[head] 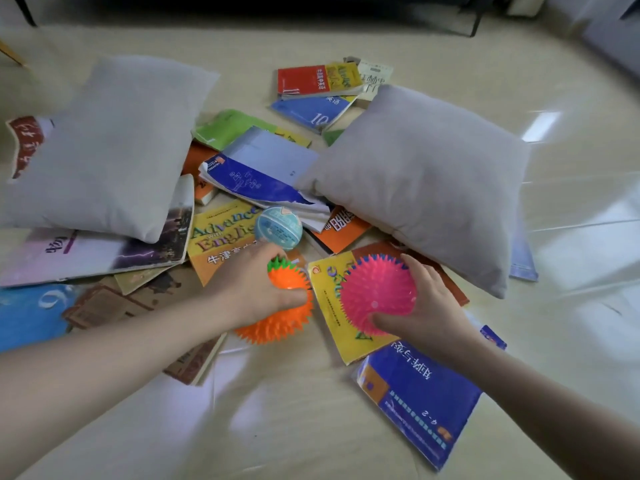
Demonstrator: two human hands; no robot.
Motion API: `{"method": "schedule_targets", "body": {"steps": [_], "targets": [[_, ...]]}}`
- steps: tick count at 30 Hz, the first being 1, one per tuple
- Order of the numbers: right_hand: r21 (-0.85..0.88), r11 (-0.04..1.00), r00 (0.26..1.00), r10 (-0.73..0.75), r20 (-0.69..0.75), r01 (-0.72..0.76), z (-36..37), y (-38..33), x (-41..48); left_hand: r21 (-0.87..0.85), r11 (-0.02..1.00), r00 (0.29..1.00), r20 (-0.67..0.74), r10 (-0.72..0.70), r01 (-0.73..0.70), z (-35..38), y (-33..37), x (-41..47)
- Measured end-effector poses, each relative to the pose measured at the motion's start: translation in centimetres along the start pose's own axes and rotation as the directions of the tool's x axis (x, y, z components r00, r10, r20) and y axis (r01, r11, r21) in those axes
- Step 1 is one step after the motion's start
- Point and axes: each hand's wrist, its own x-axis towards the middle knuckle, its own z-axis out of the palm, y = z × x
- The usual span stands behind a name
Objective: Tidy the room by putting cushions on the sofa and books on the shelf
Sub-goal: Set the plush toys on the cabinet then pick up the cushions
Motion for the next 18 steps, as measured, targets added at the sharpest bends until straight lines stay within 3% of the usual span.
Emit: {"method": "schedule_targets", "body": {"steps": [9,13,18], "targets": [[0.131,0.985,0.993,0.116,0.012,-0.116,-2.1,2.5,0.6,-0.148,0.989,0.999,-0.025,0.021,-0.025,2.7,4.5,2.5],[0.237,0.949,0.978,0.207,0.024,-0.207,-4.5,2.2,-1.0,-0.250,0.967,0.998,0.018,-0.053,0.056,2.7,7.0,2.0],[0.295,0.904,0.950,0.310,0.044,-0.309,-8.2,0.2,-4.9,-0.245,0.959,0.990,0.061,-0.127,0.139,1.0,10.5,-1.5]]}}
